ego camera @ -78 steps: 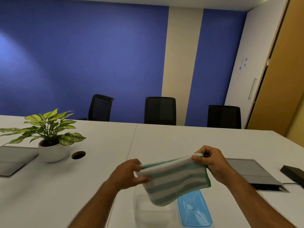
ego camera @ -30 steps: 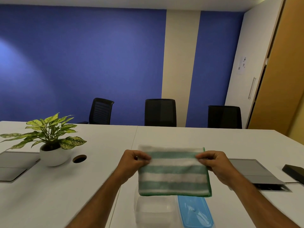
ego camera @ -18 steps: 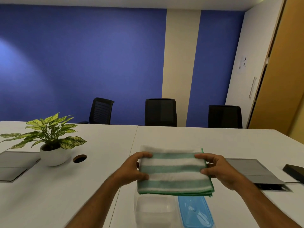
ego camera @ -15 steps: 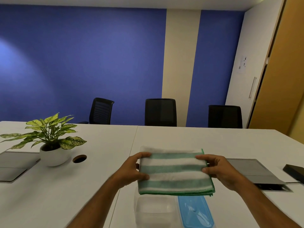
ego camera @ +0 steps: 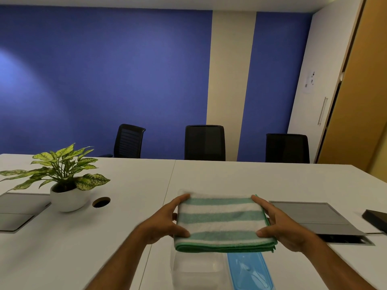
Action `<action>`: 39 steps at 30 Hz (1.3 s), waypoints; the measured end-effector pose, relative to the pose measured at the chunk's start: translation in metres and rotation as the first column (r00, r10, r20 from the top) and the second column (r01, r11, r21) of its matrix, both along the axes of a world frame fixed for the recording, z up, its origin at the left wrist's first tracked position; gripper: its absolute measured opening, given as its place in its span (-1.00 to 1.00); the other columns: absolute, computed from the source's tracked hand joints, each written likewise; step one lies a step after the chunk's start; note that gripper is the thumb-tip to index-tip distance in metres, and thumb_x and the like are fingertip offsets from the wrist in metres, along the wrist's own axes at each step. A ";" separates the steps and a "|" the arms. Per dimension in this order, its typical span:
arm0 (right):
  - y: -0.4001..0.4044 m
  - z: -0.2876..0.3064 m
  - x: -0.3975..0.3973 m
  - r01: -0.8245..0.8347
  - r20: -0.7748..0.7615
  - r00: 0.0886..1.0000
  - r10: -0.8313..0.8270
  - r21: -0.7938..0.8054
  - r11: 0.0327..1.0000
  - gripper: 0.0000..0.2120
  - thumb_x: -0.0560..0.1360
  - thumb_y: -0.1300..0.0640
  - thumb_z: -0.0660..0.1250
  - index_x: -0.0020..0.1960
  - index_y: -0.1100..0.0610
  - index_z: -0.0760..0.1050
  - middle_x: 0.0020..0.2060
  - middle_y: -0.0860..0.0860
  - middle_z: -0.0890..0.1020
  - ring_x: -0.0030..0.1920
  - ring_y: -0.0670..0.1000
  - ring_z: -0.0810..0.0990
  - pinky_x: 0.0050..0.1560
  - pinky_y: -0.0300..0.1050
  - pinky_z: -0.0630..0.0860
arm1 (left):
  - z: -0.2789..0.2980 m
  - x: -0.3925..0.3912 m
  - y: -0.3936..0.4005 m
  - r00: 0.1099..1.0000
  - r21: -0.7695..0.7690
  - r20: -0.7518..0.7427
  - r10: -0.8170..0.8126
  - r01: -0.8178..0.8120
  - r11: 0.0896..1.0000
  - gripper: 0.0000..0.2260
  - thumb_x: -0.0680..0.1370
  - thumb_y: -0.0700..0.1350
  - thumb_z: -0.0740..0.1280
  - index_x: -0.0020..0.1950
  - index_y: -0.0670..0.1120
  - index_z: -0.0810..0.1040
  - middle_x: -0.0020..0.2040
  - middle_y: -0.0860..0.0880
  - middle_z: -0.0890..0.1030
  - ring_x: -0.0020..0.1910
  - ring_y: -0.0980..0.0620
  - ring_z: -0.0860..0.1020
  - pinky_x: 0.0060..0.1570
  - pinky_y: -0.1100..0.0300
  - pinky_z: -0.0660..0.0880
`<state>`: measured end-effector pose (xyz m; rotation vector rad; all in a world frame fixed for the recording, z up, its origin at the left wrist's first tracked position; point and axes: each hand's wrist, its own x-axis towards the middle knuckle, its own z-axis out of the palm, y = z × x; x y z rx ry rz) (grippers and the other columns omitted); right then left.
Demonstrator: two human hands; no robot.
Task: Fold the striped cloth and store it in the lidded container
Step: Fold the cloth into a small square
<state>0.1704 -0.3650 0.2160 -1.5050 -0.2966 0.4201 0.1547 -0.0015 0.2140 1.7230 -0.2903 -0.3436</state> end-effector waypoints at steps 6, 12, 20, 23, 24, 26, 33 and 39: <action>0.001 -0.008 -0.003 0.004 -0.049 0.999 0.001 0.113 0.994 0.01 0.11 0.44 0.54 0.46 0.01 0.28 0.42 0.03 0.38 0.26 0.19 0.57 0.17 0.17 0.58 | -0.007 0.001 0.006 0.998 -0.090 -0.069 -0.013 0.007 0.996 -0.13 0.34 -0.43 0.53 0.50 0.13 0.28 0.41 -0.04 0.36 0.30 -0.21 0.51 0.06 -0.19 0.62; 0.001 -0.012 0.000 -0.002 -0.062 0.998 0.003 0.022 1.000 0.06 0.09 0.42 0.59 0.47 -0.01 0.25 0.44 0.04 0.35 0.26 0.22 0.56 0.23 0.30 0.50 | -0.006 0.001 0.003 0.997 -0.012 -0.082 0.009 -0.010 1.000 -0.10 0.33 -0.43 0.53 0.52 0.13 0.26 0.38 -0.03 0.35 0.27 -0.18 0.51 0.04 -0.18 0.63; 0.022 0.009 -0.003 0.066 0.027 0.998 -0.061 -0.282 0.957 0.02 0.25 0.53 0.41 0.51 -0.12 0.14 0.32 -0.06 0.39 0.13 0.17 0.61 -0.03 0.11 0.64 | 0.002 0.004 -0.014 0.996 0.195 -0.060 0.060 -0.048 0.980 0.00 0.32 -0.40 0.54 0.58 0.11 0.11 0.40 -0.10 0.35 0.19 -0.15 0.56 -0.08 -0.04 0.68; 0.033 0.014 -0.006 0.074 0.090 0.995 -0.042 -0.386 0.919 0.02 0.26 0.48 0.43 0.53 -0.12 0.09 0.35 0.00 0.34 0.16 0.08 0.56 -0.02 -0.02 0.64 | 0.006 0.003 -0.025 0.996 0.274 -0.031 0.082 -0.071 0.959 0.00 0.32 -0.39 0.54 0.59 0.08 0.08 0.47 -0.09 0.26 0.27 -0.16 0.49 -0.08 -0.01 0.69; 0.037 0.015 -0.007 0.085 0.129 0.991 -0.031 -0.441 0.894 0.02 0.27 0.46 0.43 0.54 -0.11 0.07 0.36 0.00 0.32 0.18 0.04 0.52 0.01 -0.06 0.64 | 0.007 0.002 -0.029 0.996 0.306 -0.017 0.089 -0.080 0.949 0.00 0.33 -0.39 0.53 0.59 0.07 0.06 0.49 -0.08 0.23 0.30 -0.16 0.46 -0.09 0.01 0.69; 0.046 0.018 -0.008 0.100 0.191 0.982 0.005 -0.537 0.838 0.02 0.28 0.41 0.43 0.56 -0.07 0.01 0.36 -0.04 0.28 0.22 0.01 0.46 0.07 -0.12 0.61 | 0.008 0.001 -0.038 0.995 0.354 0.004 0.100 -0.095 0.930 0.00 0.34 -0.39 0.51 0.60 0.05 0.02 0.51 -0.06 0.18 0.35 -0.17 0.40 -0.10 0.02 0.69; 0.080 0.016 -0.011 0.153 0.302 0.950 0.084 -0.681 0.716 0.05 0.25 0.32 0.39 0.57 -0.06 -0.08 0.40 -0.05 0.22 0.30 -0.01 0.35 0.17 -0.19 0.50 | 0.004 -0.002 -0.069 0.996 0.419 0.072 0.054 -0.080 0.905 0.03 0.34 -0.33 0.53 0.61 0.04 -0.04 0.53 -0.03 0.13 0.40 -0.15 0.33 -0.07 -0.05 0.68; 0.104 0.010 -0.013 0.163 0.322 0.942 0.099 -0.692 0.703 0.06 0.23 0.22 0.40 0.58 -0.04 -0.10 0.46 -0.02 0.17 0.35 -0.01 0.34 0.25 -0.15 0.48 | -0.004 0.002 -0.089 0.988 0.451 0.152 0.033 -0.099 0.887 0.10 0.30 -0.15 0.62 0.62 -0.01 -0.06 0.53 -0.01 0.11 0.46 -0.10 0.27 -0.08 0.02 0.68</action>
